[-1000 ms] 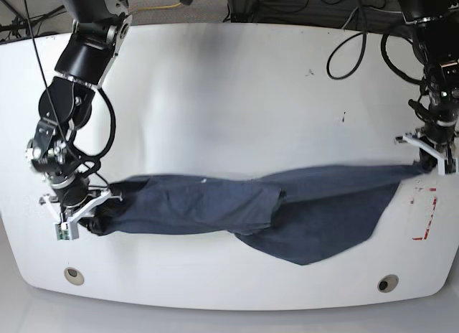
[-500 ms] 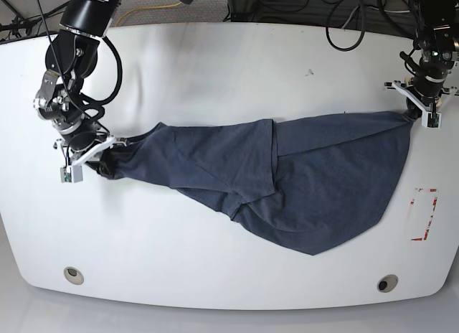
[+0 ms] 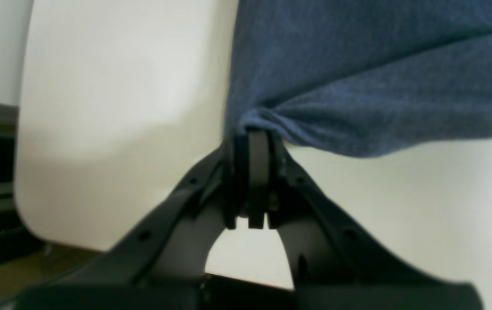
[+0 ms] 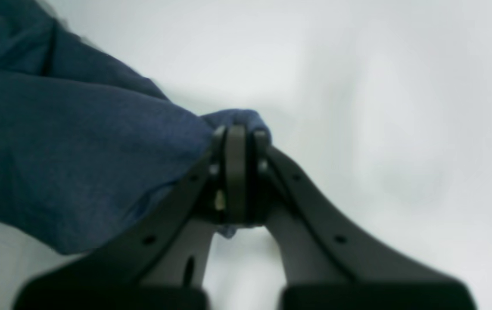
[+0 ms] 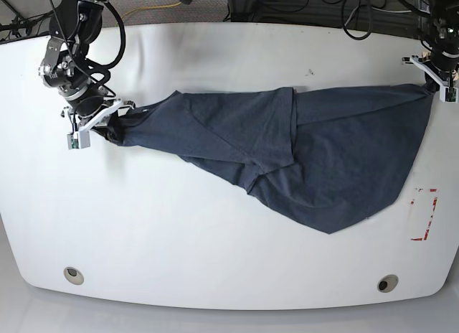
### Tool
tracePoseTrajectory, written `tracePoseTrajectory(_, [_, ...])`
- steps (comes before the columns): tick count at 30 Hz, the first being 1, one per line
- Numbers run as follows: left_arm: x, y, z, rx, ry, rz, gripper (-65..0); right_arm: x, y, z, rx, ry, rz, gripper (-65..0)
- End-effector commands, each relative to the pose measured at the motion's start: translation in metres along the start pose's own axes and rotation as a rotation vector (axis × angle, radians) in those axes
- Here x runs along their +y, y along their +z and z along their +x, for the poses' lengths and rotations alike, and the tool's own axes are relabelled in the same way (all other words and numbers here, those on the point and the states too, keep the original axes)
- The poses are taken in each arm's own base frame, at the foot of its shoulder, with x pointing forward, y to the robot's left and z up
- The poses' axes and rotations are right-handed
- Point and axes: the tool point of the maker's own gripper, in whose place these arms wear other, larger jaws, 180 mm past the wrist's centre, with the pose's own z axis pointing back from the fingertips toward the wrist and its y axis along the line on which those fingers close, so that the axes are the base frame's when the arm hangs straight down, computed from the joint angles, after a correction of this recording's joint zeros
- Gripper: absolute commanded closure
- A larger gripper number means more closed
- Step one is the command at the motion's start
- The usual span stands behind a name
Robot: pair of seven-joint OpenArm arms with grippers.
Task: Fold the T-shirt properly
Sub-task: 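Release and regrasp the shirt edge with the left gripper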
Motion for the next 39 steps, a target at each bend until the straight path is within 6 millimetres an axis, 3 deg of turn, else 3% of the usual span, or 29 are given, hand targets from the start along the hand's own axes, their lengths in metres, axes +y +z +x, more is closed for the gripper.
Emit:
tracePoseTrajectory(1, [0.009,0.006,0.007,-0.027,-0.027,0.007,0.0,-0.002,0.006,0.012,-0.042,0.027,-0.002,0.0])
tracePoseTrajectory(4, [0.006,0.007,0.006,-0.02,-0.042,-0.014,0.0,-0.002,0.007,0.007,-0.032,0.025,0.0,0.0])
tracePoseTrajectory(6, [-0.001,0.006,0.004,-0.01,-0.056,-0.039,-3.8,-0.002,0.009,0.0,-0.016,0.021,-0.002,0.0])
tracePoseTrajectory(11, [-0.017,0.003,0.004,-0.003,-0.075,-0.085,-26.4,-0.002,0.01,-0.003,-0.01,0.019,-0.002,0.0])
tracePoseTrajectory(12, [-0.022,0.002,0.005,-0.006,-0.076,-0.101,-33.5,-0.002,0.01,-0.003,-0.01,0.019,-0.002,0.0])
tracePoseTrajectory(16, [-0.045,0.002,0.019,-0.04,-0.117,-0.164,-46.5,0.0,0.009,-0.003,-0.01,0.02,0.003,0.0])
tracePoseTrajectory(20, [-0.076,0.005,0.034,-0.093,-0.163,-0.264,-47.1,0.002,0.011,0.003,-0.025,0.032,0.004,0.0])
tracePoseTrajectory(23, [-0.083,-0.001,0.063,-0.173,-0.11,-0.271,-47.1,0.005,0.011,0.007,-0.035,0.04,0.009,0.0])
tracePoseTrajectory(31, [-0.062,-0.033,0.119,-0.222,-0.016,-0.212,-47.1,0.014,0.011,0.009,-0.057,0.019,0.013,0.0])
tracePoseTrajectory(39, [-0.03,-0.09,0.159,-0.201,0.149,-0.138,-47.1,0.019,0.009,0.007,-0.061,-0.003,0.02,0.0])
